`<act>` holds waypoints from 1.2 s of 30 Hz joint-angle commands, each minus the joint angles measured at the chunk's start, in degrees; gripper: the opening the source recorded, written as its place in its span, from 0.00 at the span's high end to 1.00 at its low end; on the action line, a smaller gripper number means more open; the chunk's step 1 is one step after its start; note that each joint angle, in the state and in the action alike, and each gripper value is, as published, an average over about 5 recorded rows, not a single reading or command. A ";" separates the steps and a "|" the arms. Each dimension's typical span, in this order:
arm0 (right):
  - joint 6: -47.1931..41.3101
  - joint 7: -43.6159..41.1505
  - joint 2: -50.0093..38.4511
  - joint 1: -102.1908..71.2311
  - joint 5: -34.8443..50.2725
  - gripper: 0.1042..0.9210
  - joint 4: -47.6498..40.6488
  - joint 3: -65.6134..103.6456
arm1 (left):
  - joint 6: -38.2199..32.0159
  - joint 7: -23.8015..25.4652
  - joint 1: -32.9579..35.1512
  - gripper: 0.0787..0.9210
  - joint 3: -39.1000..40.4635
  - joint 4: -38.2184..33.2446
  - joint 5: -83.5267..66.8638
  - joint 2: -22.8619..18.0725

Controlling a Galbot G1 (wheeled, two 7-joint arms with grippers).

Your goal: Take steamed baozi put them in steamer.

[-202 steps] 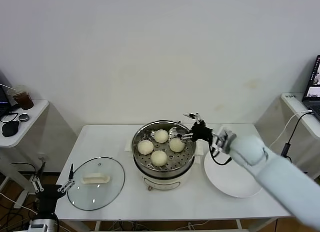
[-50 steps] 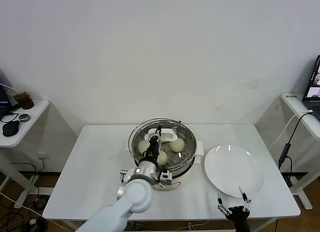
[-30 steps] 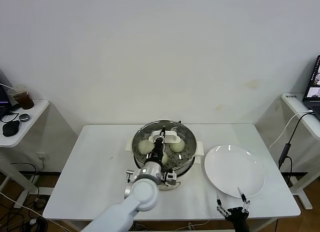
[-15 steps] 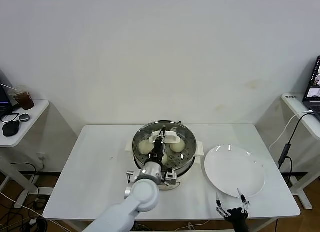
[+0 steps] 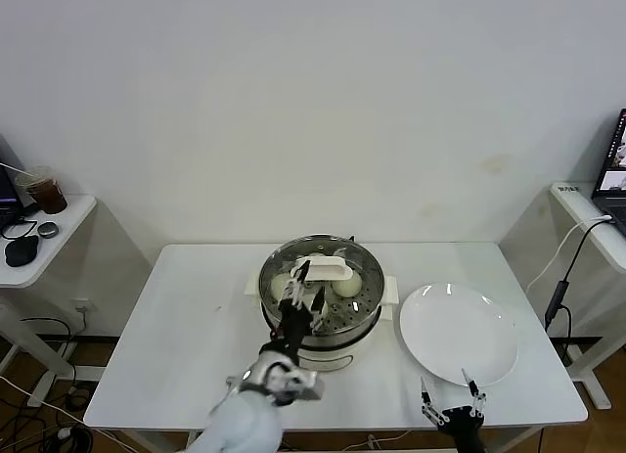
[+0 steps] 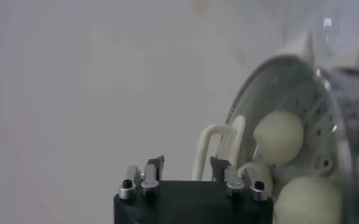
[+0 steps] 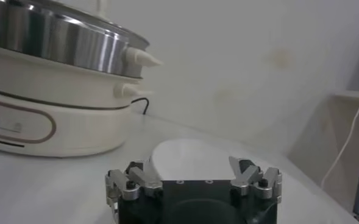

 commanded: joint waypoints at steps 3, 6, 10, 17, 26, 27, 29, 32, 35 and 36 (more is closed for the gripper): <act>-3.98 -0.69 -2.71 -2.59 7.52 0.12 3.69 -2.41 | -38.02 -13.13 44.45 0.15 -36.48 -10.38 -51.34 -4.09; -8.35 -0.86 -6.23 -5.46 13.50 0.12 7.10 -4.62 | -37.12 -12.55 48.08 0.12 -36.99 -9.12 -57.27 -4.75; -11.34 -0.88 -9.80 -8.29 15.95 0.12 9.75 -5.82 | -36.83 -11.57 49.37 0.12 -36.29 -5.26 -59.33 -6.51; -12.18 -0.71 -10.64 -10.22 15.28 0.12 11.24 -7.14 | -41.45 -7.35 48.58 0.12 -36.38 2.21 -56.93 -9.27; -12.46 -0.11 -9.92 -10.87 15.37 0.12 12.51 -8.39 | -43.84 -6.57 48.54 0.12 -35.42 3.86 -54.94 -11.51; -12.48 -0.06 -9.80 -10.84 15.32 0.12 12.55 -8.51 | -43.82 -6.38 48.38 0.12 -35.43 4.15 -54.66 -11.72; -12.48 0.04 -9.58 -10.71 15.10 0.12 12.44 -8.64 | -43.78 -5.86 48.02 0.12 -35.68 4.67 -54.03 -12.06; -12.36 0.14 -9.36 -10.53 14.79 0.12 12.17 -8.58 | -43.61 -5.02 47.65 0.12 -36.47 5.02 -53.31 -12.23; -12.06 0.13 -9.24 -10.56 14.73 0.12 12.03 -8.31 | -43.29 -4.30 47.53 0.12 -37.21 4.98 -53.21 -12.09; -11.79 0.08 -9.18 -10.57 14.72 0.12 11.94 -8.17 | -43.17 -4.11 47.50 0.12 -37.39 4.97 -53.19 -12.03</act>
